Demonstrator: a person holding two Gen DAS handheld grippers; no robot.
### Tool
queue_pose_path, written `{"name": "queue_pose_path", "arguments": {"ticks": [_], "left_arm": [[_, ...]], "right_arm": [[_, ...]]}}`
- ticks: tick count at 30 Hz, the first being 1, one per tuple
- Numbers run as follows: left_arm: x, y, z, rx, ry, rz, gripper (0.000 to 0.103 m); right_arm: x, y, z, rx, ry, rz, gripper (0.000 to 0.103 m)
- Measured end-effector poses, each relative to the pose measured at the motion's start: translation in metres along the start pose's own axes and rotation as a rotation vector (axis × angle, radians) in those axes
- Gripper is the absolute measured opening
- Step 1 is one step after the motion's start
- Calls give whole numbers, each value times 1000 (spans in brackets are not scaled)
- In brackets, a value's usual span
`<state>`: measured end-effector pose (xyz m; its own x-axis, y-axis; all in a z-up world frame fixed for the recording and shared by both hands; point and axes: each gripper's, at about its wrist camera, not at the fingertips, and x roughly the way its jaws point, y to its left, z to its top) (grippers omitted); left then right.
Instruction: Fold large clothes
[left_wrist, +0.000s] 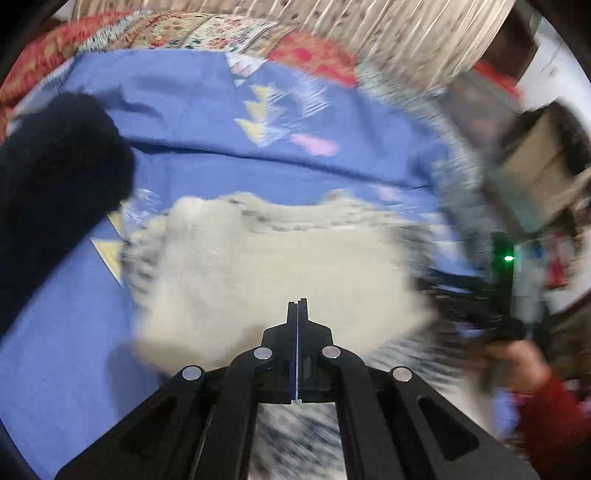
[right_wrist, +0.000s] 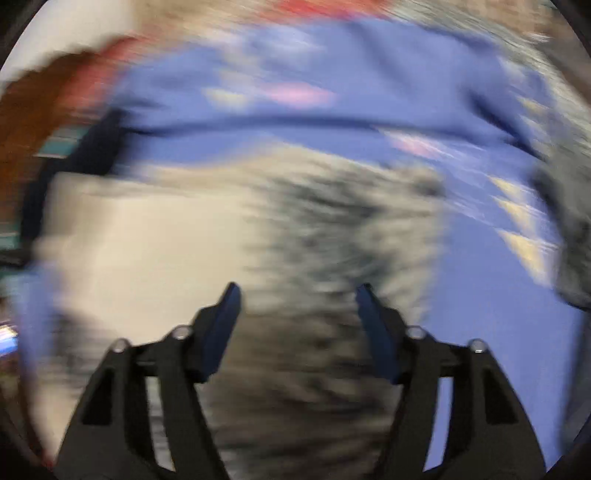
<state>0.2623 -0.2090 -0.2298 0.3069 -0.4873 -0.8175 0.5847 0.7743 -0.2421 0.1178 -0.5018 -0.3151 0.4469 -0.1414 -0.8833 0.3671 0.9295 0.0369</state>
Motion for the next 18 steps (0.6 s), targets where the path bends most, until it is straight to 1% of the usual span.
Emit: {"name": "queue_pose_path", "arguments": {"ticks": [1,2,3,4,5,6,7,9,11,12,13,15,16,17,18], "left_arm": [[25,6,2,5,46,113,22],[54,20,1,-9,121,196,22],[70,32,-2,-36,169,191,23],[75,41,-6,-60,169,161,25],[69,44,-7,-72,147,145,25],[55,42,-7,-86,133,143,25],[44,40,-8,-93,125,137,25],[10,35,-16,-74,79,105,26],[-33,33,-39,-44,22,93,26],[-45,34,-48,-42,17,86,26],[-60,38,-67,-44,29,71,27],[-76,45,-99,-64,65,50,30],[-82,51,-122,-93,99,38,33],[-83,54,-137,-116,127,29,37],[-85,58,-158,-152,166,15,39]], "right_arm": [[12,-23,-3,67,11,-12,72],[14,-38,-4,140,1,12,74],[13,-43,-4,175,-1,35,75],[9,-36,-1,144,-9,-5,75],[4,-25,0,93,-19,-63,75],[2,-15,1,67,-28,-91,75],[-2,-15,-1,65,-38,-88,75],[-18,-25,-9,126,-60,-30,75],[-39,-36,-20,181,-111,22,75],[-53,-41,-28,193,-135,51,75],[-68,-45,-39,199,-152,87,76],[-86,-44,-64,192,-151,136,77],[-99,-42,-83,179,-139,159,77],[-107,-44,-99,168,-128,177,77],[-110,-46,-110,162,-120,189,78]]}}
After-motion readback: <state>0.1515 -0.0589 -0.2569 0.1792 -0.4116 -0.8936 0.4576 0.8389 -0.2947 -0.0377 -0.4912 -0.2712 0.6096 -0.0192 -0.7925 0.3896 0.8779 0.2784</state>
